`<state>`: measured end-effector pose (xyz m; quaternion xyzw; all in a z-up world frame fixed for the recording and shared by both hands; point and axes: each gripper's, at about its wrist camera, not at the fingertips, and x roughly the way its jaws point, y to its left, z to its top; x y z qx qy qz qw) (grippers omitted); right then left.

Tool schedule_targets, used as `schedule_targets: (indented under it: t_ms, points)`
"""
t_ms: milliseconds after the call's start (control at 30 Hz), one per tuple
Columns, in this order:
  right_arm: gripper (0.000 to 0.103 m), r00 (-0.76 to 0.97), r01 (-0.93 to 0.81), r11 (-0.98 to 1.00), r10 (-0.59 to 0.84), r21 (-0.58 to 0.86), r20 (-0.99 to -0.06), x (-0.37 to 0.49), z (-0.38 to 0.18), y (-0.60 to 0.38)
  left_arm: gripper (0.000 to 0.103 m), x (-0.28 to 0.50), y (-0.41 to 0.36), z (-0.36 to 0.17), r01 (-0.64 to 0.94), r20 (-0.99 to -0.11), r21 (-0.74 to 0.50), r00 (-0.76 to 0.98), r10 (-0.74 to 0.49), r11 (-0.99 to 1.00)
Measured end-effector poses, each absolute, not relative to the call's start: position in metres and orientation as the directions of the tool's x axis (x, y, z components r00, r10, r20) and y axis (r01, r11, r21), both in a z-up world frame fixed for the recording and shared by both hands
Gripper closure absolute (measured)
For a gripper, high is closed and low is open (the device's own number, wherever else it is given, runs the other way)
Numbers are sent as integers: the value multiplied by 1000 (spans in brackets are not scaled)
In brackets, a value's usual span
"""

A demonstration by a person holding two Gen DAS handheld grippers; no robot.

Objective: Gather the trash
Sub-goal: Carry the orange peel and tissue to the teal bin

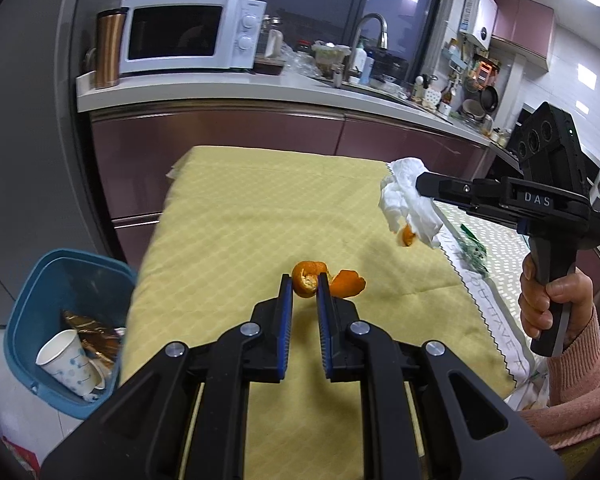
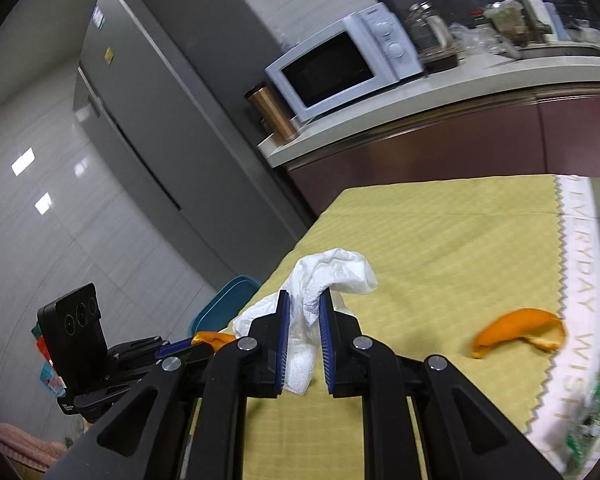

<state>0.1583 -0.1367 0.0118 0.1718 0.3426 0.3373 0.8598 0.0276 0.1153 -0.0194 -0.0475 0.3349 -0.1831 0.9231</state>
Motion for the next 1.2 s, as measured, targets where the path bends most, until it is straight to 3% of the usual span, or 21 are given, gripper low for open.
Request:
schedule_targets:
  t_ms: [700,1200]
  points:
    - [90,383,-605,619,778,501,-499,179,13,-30,90,15,215,-17,89,-586,-206,787,-195,975]
    - [90,293,-659,576,789,484,-540,193,2,39,91,19,289,-36,-109,-624,-186,781,-32,976]
